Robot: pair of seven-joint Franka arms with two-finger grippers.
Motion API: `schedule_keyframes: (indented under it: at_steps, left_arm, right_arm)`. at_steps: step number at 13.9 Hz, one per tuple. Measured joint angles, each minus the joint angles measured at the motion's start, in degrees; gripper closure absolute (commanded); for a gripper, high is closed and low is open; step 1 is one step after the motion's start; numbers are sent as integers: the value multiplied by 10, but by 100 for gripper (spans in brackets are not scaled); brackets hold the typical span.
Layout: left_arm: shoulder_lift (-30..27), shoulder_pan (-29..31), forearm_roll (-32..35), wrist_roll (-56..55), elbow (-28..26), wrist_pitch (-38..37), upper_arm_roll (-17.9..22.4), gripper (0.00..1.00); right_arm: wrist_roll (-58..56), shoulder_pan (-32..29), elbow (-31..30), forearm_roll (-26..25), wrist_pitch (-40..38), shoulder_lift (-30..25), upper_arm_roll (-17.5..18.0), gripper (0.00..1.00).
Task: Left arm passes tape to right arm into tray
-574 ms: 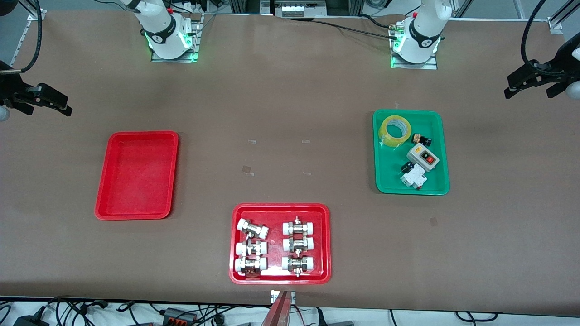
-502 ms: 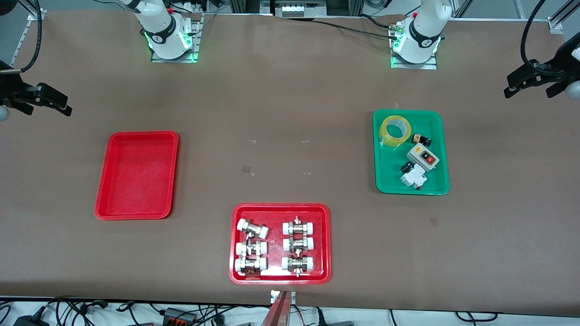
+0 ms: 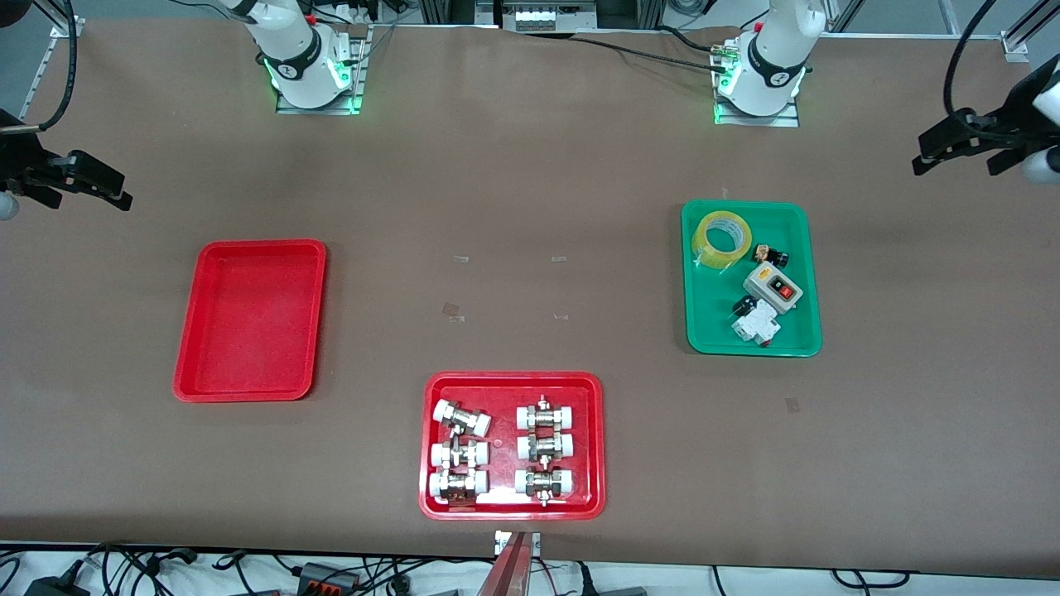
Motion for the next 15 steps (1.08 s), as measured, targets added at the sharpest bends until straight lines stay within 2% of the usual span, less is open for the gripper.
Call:
schedule_keyframes:
  at_steps: [3, 7, 10, 15]
  left_arm:
    - [8, -2, -9, 0, -81, 30, -5, 0]
    - [24, -4, -25, -1, -236, 174, -24, 0]
    - [54, -4, -27, -14, -328, 301, -47, 0]
    - [159, -5, -27, -54, -392, 448, -93, 0]
  right_arm:
    - [0, 0, -1, 0, 0, 0, 0, 0]
    - [0, 0, -5, 0, 0, 1, 0, 0]
    - [0, 0, -6, 0, 0, 5, 1, 0]
    - [0, 5, -9, 0, 0, 15, 6, 0]
